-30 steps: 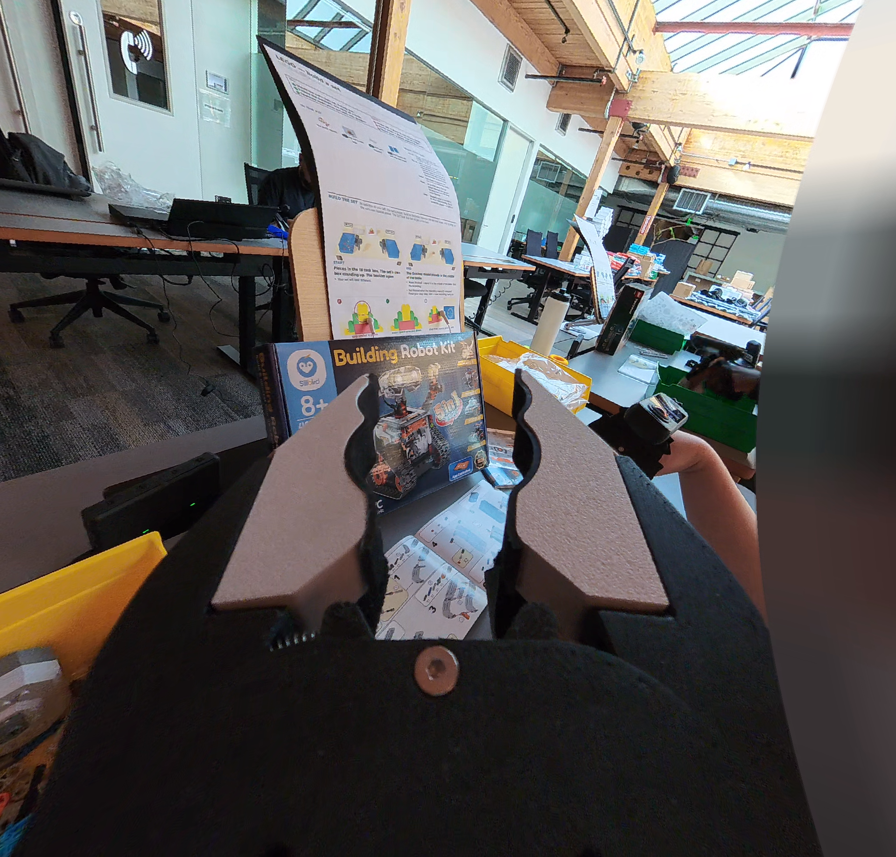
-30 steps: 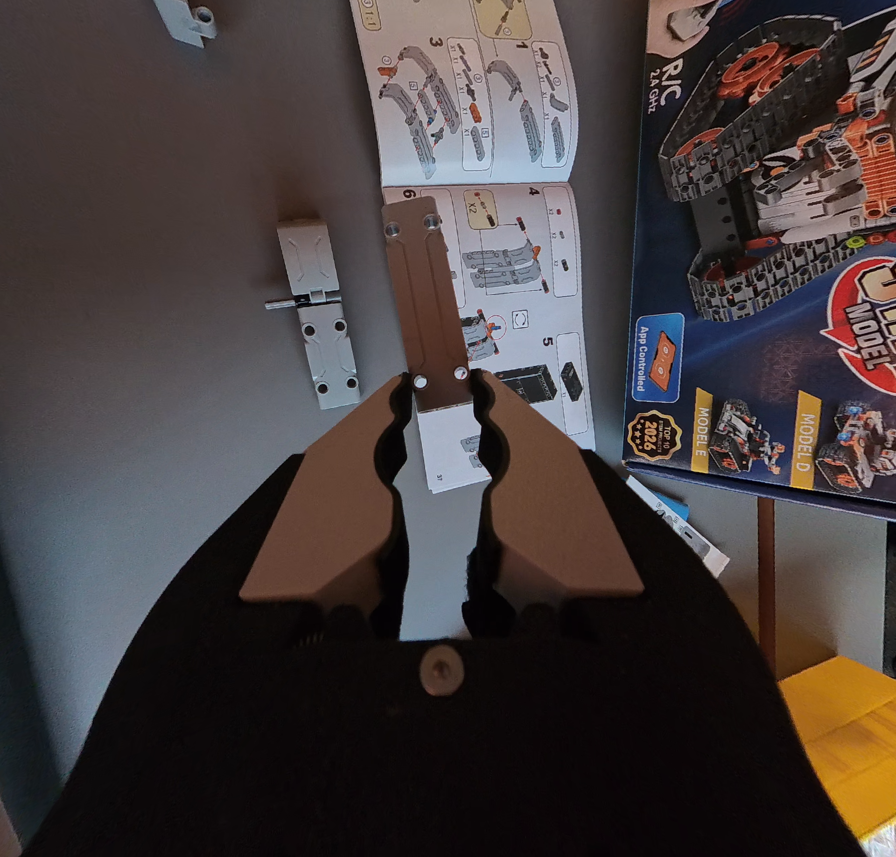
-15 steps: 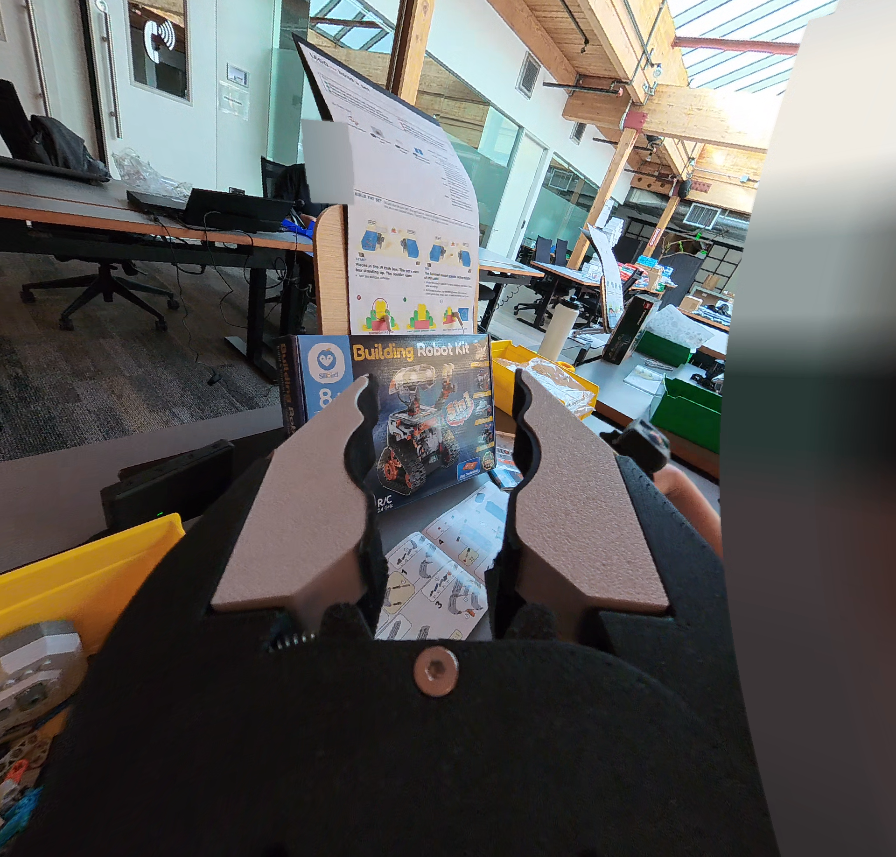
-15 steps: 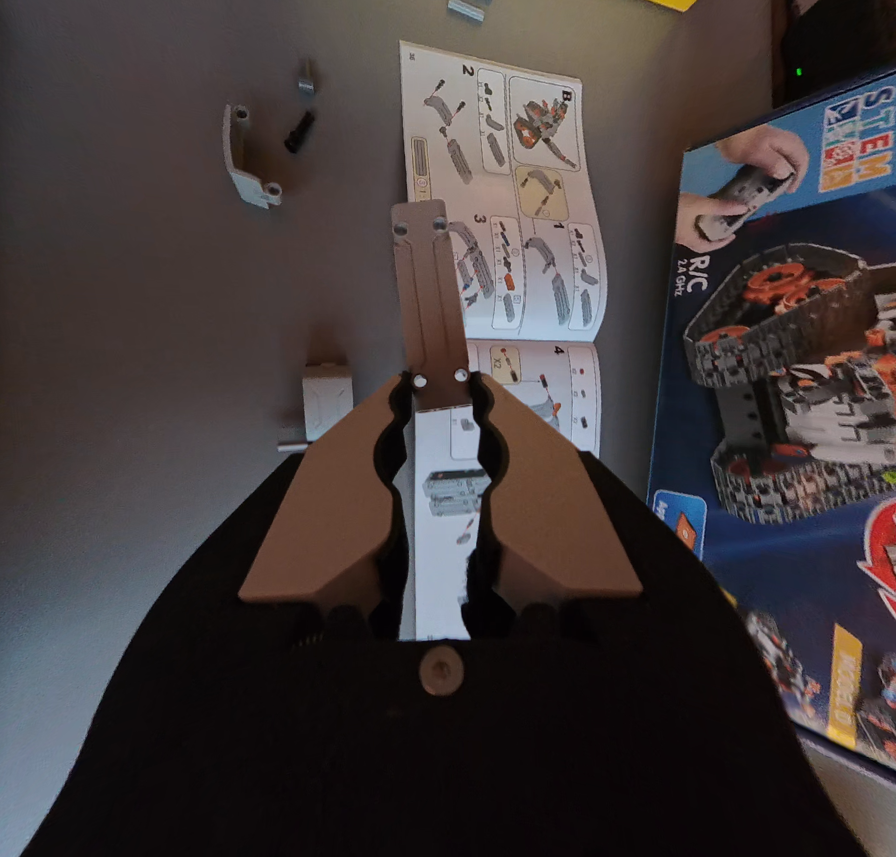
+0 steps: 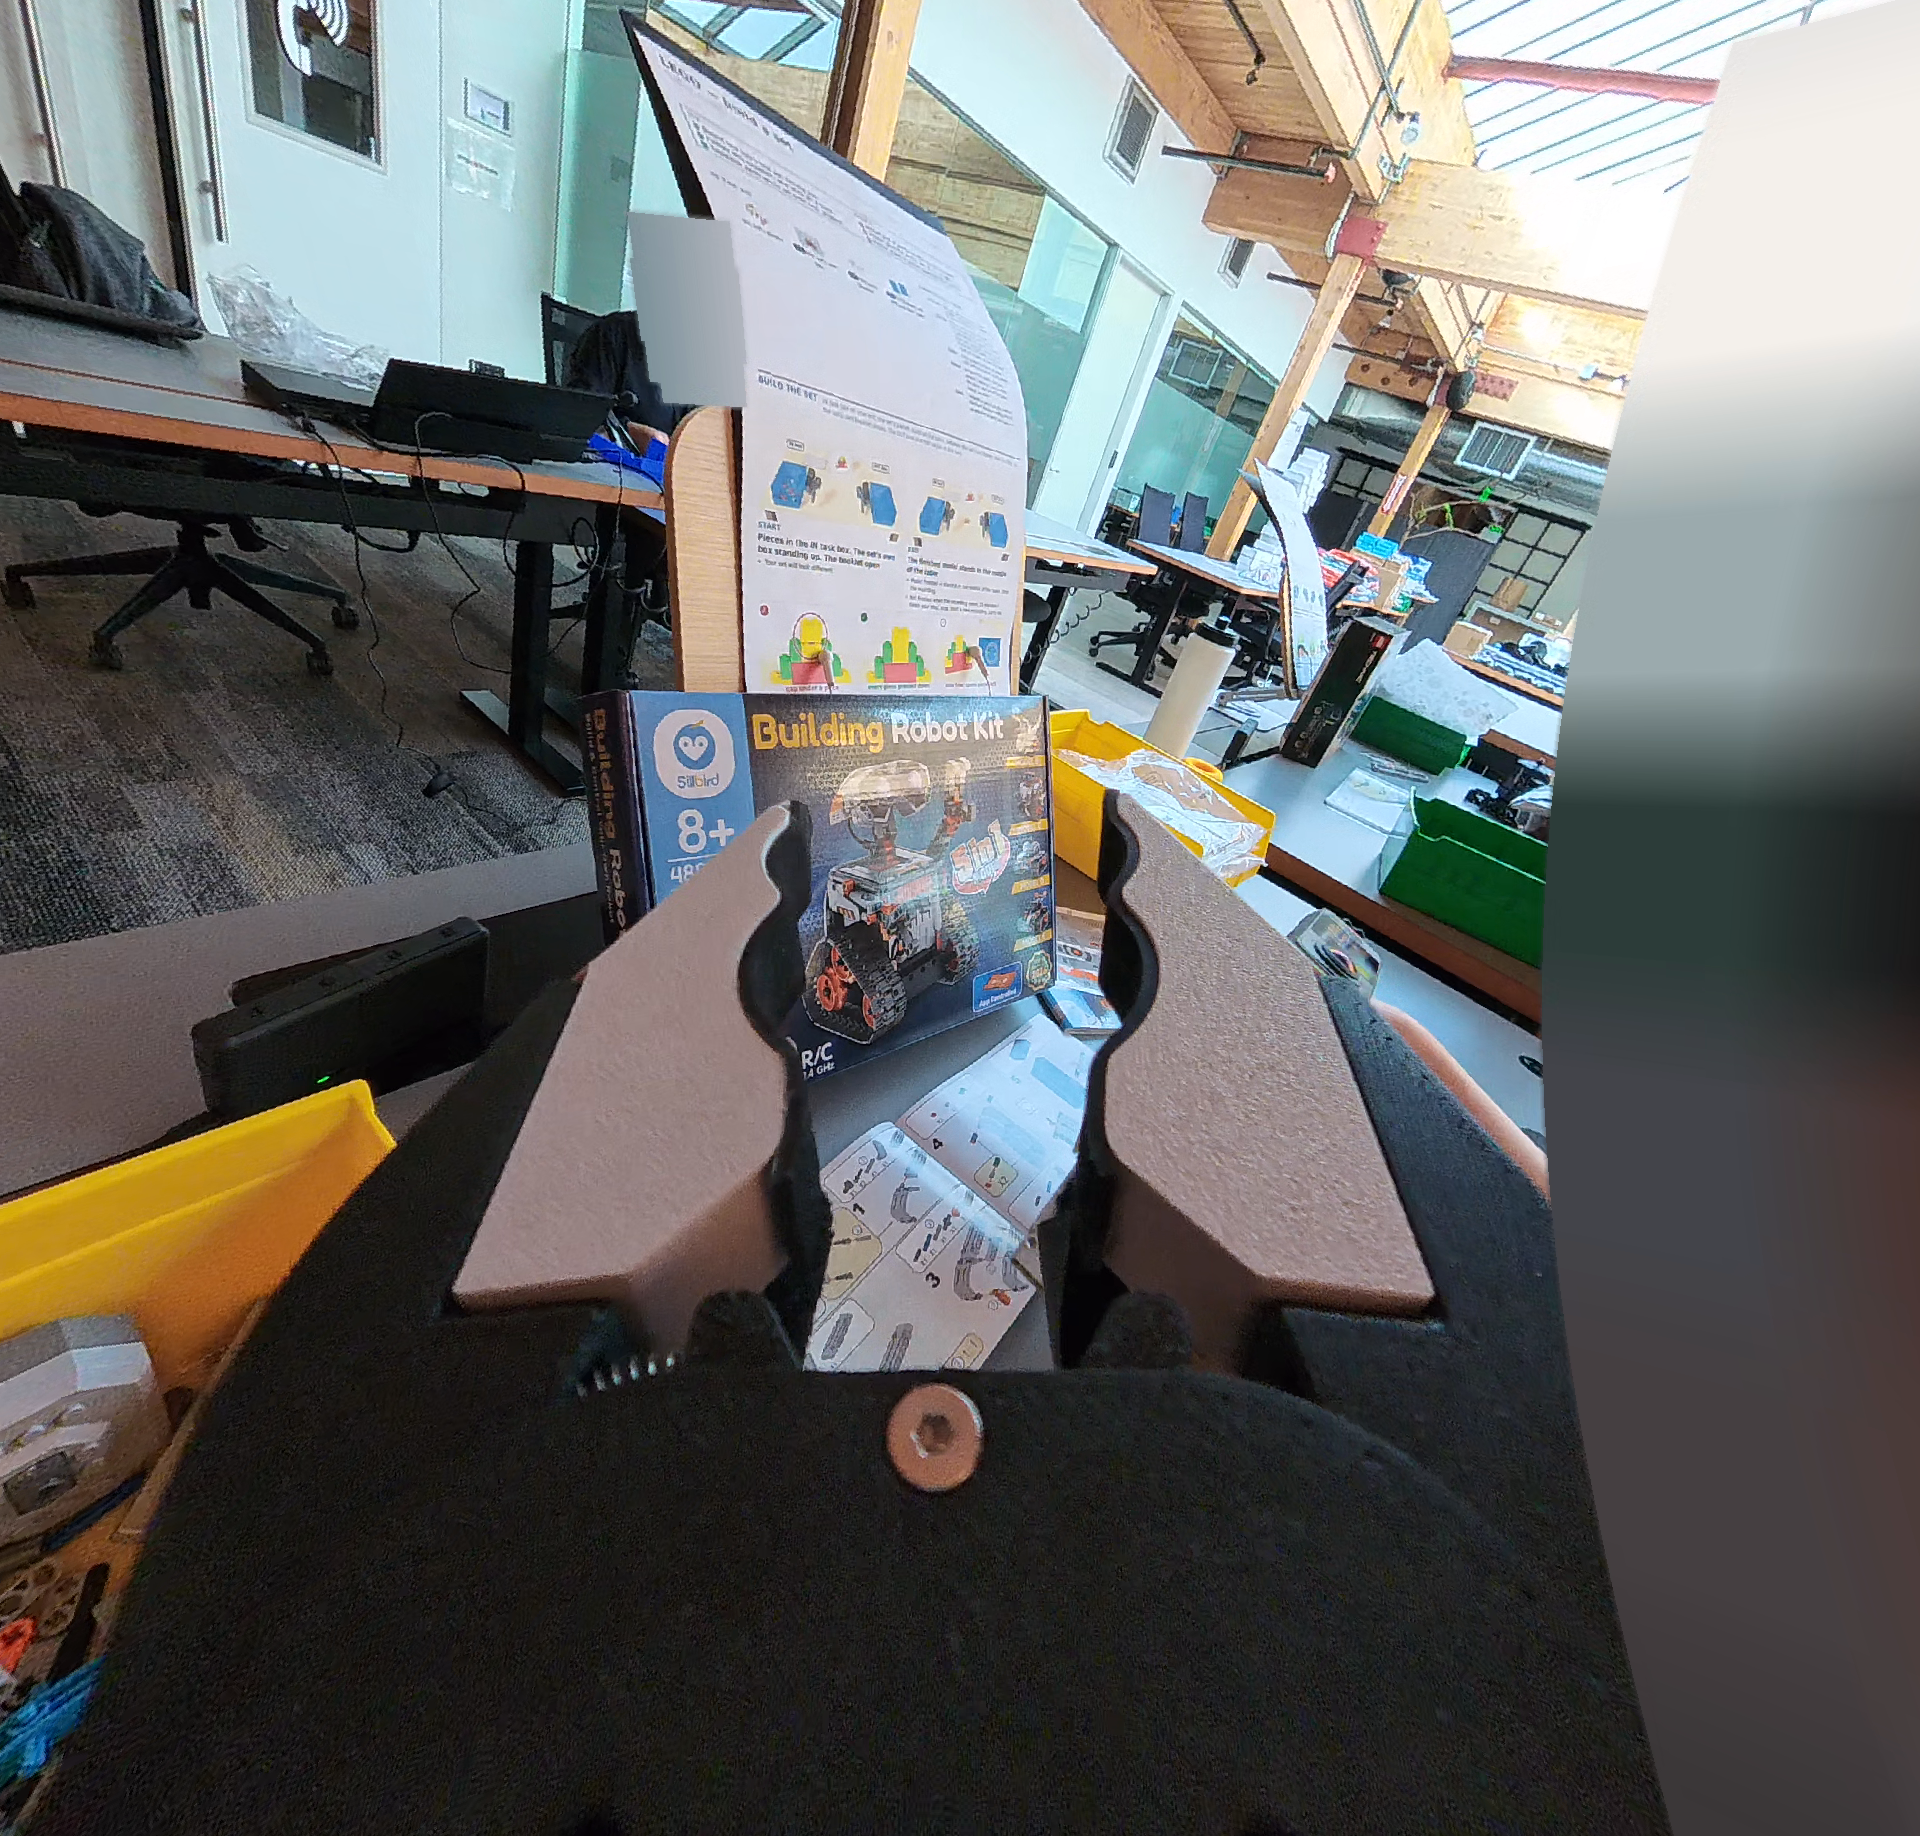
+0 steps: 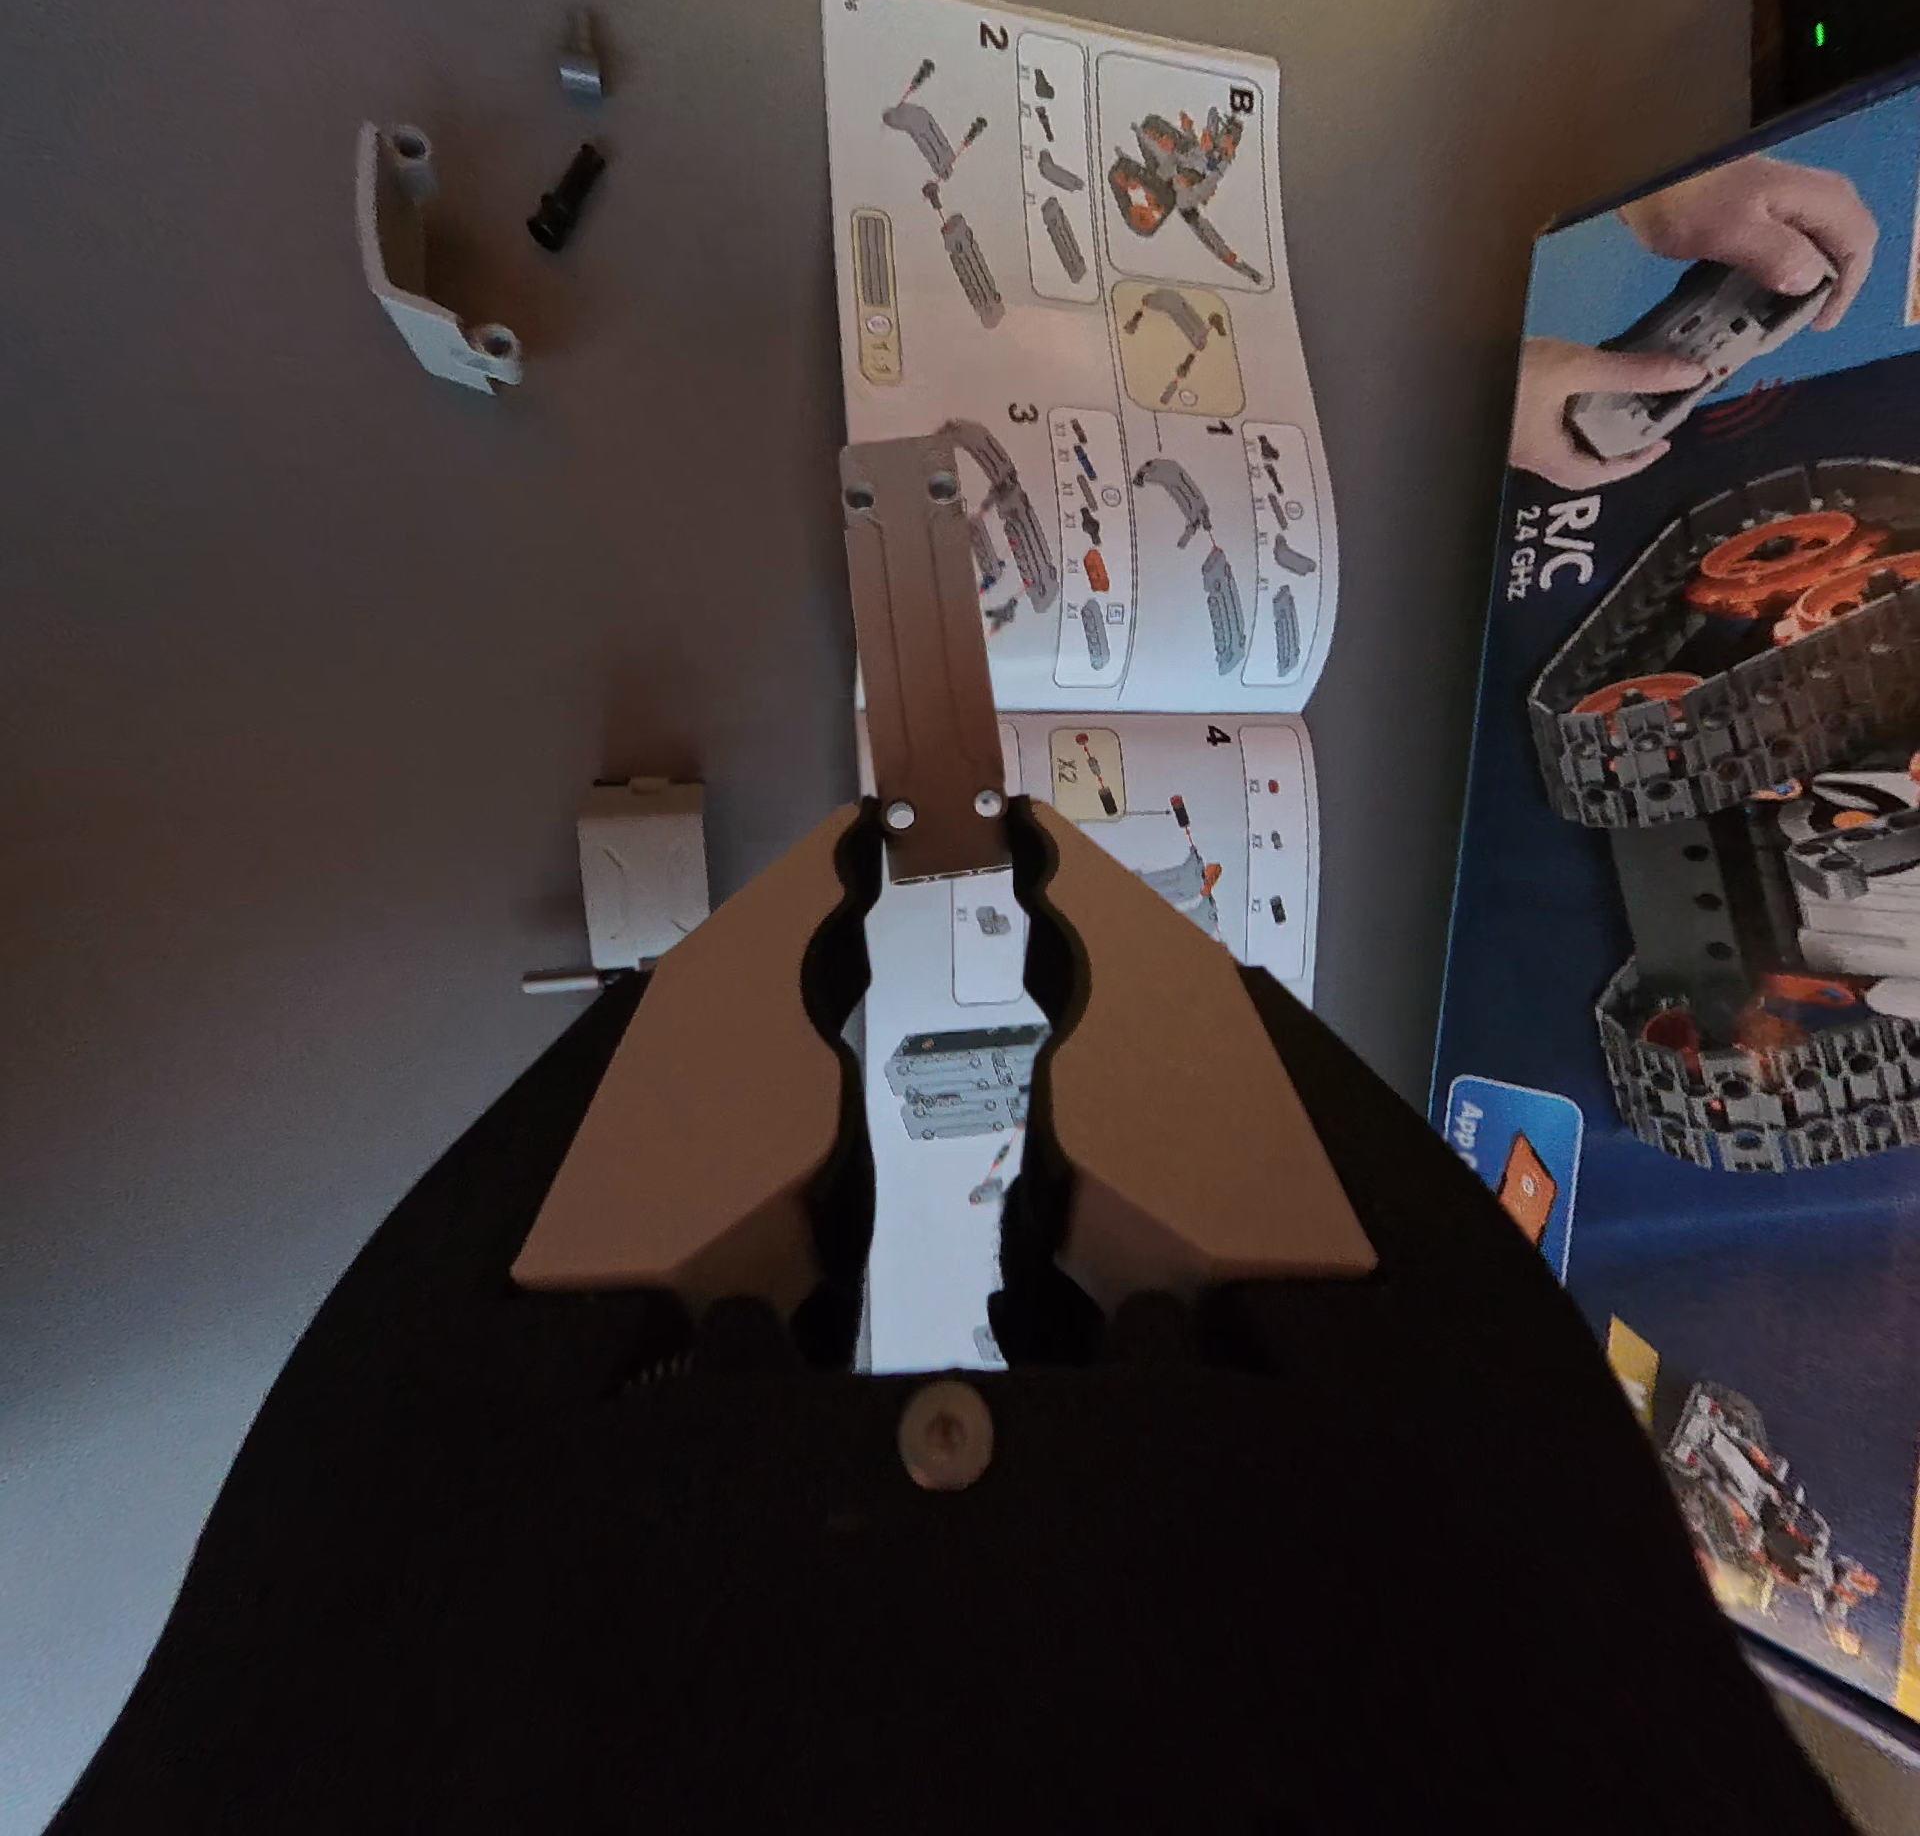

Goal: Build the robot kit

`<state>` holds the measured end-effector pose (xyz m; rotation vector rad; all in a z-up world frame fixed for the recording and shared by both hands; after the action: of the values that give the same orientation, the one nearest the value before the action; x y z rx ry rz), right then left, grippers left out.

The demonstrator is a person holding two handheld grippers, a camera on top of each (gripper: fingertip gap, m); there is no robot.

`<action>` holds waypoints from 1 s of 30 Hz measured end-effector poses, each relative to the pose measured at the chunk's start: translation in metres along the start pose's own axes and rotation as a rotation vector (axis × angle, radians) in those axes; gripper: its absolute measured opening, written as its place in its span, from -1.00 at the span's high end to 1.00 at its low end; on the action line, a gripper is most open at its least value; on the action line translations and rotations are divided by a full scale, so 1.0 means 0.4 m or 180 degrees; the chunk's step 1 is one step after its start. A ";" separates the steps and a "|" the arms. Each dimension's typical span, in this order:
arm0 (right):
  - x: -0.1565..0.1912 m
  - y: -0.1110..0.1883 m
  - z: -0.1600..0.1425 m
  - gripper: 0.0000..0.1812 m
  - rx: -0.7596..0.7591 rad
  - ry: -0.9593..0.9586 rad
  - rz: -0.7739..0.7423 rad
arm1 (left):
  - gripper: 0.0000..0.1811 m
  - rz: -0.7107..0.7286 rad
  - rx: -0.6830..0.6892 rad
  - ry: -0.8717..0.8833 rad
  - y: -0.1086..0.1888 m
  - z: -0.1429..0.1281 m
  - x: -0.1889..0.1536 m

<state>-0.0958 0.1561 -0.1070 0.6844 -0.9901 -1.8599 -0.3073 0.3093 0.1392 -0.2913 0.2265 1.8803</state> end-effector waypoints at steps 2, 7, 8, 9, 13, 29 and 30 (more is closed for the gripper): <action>-0.013 0.002 -0.021 0.74 0.0057 -0.0038 -0.0089 | 0.40 -0.0008 0.0031 -0.0008 -0.004 -0.005 -0.001; -0.043 0.015 -0.043 0.74 -0.0107 -0.0119 -0.0283 | 0.40 -0.0017 0.0068 0.0002 -0.009 -0.010 0.000; -0.049 0.019 -0.046 0.74 -0.0123 -0.0118 -0.0341 | 0.40 -0.0020 0.0070 0.0006 -0.010 -0.010 0.000; -0.054 0.021 -0.049 0.74 -0.0133 -0.0117 -0.0378 | 0.40 -0.0021 0.0074 0.0007 -0.010 -0.011 0.000; -0.076 0.028 -0.055 0.74 -0.0140 -0.0098 -0.0544 | 0.40 -0.0018 0.0086 0.0012 -0.012 -0.013 0.001; -0.072 -0.076 -0.047 0.75 0.0149 -0.0710 -0.0056 | 0.41 -0.0029 0.0214 -0.0019 -0.028 -0.031 -0.003; -0.071 -0.080 -0.048 0.75 0.0187 -0.0716 -0.0054 | 0.41 -0.0026 0.0220 -0.0021 -0.028 -0.032 -0.003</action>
<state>-0.0824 0.1837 -0.1426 0.5269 -1.1898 -1.9598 -0.2951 0.3081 0.1272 -0.2386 0.2848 1.8611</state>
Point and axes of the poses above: each gripper's, where its closed fingertips meet, y back along the fingers, z out of its top, x = y × z across the jaws, the point moved 3 cm from there along y, back along the fingers, and after that the axes turned 13 degrees about z, right-handed, at the moved point
